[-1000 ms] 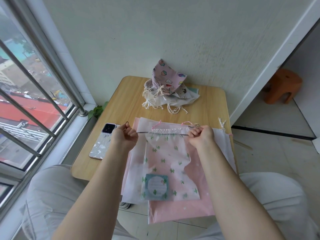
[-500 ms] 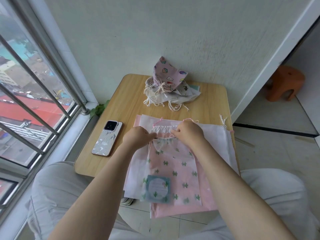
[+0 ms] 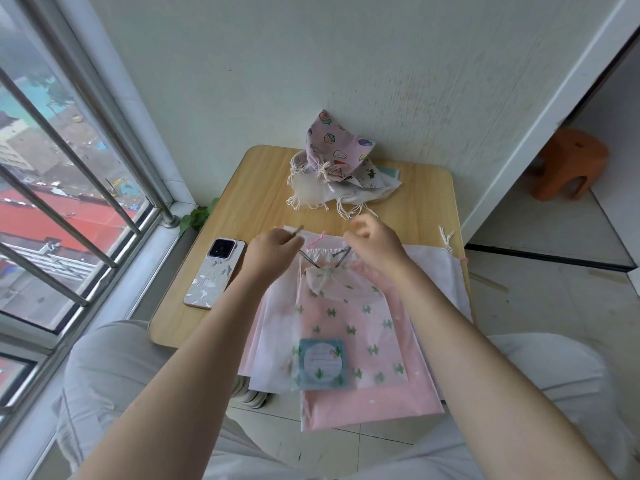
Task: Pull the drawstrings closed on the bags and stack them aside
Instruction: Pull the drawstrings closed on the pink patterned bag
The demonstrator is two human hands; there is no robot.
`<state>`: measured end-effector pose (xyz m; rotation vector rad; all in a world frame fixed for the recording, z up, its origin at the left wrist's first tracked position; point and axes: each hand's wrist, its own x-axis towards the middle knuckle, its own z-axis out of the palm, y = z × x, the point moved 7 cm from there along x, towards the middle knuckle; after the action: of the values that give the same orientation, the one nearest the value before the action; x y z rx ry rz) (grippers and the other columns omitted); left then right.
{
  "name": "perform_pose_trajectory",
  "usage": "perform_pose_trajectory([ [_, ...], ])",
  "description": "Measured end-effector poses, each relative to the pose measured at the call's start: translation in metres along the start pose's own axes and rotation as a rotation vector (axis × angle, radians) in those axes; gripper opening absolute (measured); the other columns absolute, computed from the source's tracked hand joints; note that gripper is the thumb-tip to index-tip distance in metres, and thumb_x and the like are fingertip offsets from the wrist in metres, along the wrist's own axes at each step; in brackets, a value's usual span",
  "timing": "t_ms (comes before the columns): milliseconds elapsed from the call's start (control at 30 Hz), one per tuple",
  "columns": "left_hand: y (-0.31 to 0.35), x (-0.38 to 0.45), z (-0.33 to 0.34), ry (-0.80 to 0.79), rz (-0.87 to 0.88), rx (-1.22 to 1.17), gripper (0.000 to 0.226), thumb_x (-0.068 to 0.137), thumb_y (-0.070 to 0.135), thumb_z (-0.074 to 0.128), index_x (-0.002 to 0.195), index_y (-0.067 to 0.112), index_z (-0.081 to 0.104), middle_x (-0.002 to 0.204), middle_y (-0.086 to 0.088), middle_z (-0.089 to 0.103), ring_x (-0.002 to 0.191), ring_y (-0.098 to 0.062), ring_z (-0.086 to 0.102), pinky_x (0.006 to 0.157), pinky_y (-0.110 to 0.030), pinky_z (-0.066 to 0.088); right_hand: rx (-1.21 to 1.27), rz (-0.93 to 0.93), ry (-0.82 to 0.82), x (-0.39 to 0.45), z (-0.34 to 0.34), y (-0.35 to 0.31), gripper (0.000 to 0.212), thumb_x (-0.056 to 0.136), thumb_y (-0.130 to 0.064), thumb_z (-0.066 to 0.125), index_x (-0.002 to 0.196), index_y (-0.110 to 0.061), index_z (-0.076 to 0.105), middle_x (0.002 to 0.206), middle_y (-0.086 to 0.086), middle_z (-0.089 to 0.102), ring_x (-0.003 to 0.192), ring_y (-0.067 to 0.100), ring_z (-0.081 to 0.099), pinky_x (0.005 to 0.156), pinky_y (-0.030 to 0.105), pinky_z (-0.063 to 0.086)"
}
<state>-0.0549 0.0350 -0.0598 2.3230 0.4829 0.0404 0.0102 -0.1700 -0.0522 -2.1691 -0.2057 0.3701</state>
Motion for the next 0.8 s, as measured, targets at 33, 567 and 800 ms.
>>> perform_pose_trajectory([
  [33,0.009,-0.003,-0.002,0.036,0.049,-0.106,0.037,0.09,0.037,0.059,0.124,0.022,0.059,0.106,0.007,0.058,0.097,-0.011,0.05,0.08,-0.028,0.039,0.081,-0.05,0.031,-0.001,-0.001,-0.011,0.039,0.089,-0.027,0.055,0.128,-0.027,0.052,0.124,-0.012,0.056,0.11,0.006,0.052,0.086,0.026,0.041],
  [567,0.026,-0.026,0.05,-0.168,-0.101,-0.074,0.017,0.087,0.028,0.069,0.087,0.014,0.077,0.076,0.002,0.064,0.07,-0.014,0.055,0.056,-0.022,0.04,-0.196,0.098,-0.157,-0.01,0.04,0.021,0.052,0.09,-0.029,0.063,0.054,-0.019,0.028,0.055,-0.002,0.026,0.052,0.013,0.025,0.051,0.031,0.018],
  [800,0.018,-0.03,0.05,-0.098,-0.305,-0.469,0.009,0.079,0.015,0.074,0.071,0.018,0.073,0.072,-0.004,0.064,0.065,-0.016,0.053,0.063,-0.028,0.047,-0.058,0.04,-0.11,-0.012,0.04,0.017,0.047,0.097,-0.029,0.056,0.057,-0.017,0.036,0.058,-0.002,0.032,0.054,0.012,0.028,0.05,0.028,0.02],
])
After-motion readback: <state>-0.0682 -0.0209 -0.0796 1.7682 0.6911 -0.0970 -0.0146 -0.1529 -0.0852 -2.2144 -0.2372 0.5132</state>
